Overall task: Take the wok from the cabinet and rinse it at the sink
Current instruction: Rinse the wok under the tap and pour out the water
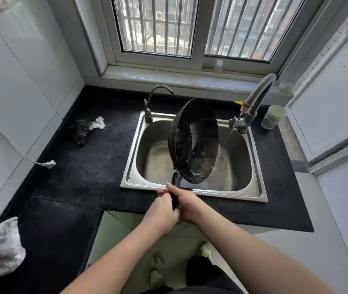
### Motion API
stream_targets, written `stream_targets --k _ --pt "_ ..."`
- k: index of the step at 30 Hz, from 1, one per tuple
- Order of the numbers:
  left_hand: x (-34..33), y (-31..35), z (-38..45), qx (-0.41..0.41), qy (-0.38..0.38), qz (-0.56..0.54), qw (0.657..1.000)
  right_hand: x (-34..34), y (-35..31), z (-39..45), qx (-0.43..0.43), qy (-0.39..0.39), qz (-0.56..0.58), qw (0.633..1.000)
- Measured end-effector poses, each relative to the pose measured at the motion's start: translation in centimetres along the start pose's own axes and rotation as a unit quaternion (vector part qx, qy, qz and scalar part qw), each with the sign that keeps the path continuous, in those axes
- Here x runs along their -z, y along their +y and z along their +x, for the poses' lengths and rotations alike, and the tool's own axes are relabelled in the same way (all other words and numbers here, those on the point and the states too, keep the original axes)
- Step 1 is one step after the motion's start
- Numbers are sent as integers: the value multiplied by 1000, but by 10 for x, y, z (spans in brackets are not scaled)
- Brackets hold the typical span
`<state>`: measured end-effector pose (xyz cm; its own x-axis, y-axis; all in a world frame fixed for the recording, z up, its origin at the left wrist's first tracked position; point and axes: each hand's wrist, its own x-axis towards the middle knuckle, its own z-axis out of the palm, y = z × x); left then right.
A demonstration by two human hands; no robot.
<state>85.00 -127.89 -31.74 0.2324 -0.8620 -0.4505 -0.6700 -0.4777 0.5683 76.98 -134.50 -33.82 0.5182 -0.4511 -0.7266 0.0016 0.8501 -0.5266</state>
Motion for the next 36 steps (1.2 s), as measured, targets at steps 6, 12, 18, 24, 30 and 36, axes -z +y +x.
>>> stream_targets --k 6,12,18,24,30,36 --pt "-4 0 1 3 43 4 999 0 -7 2 17 -29 22 999" --pt "-12 1 0 -4 69 -10 998 3 -10 0 22 -29 -3 999" --pt "-27 2 -4 -2 87 25 996 8 -3 -3 29 -19 -36 999" --pt "-35 6 -8 -9 95 23 995 16 -2 -6 29 1 -76 997" --pt "-29 20 -9 -23 68 -85 994 25 -8 -11 44 41 -107 992" --pt "-27 27 -9 -42 28 -152 987 34 -10 -22 62 60 -98 991"
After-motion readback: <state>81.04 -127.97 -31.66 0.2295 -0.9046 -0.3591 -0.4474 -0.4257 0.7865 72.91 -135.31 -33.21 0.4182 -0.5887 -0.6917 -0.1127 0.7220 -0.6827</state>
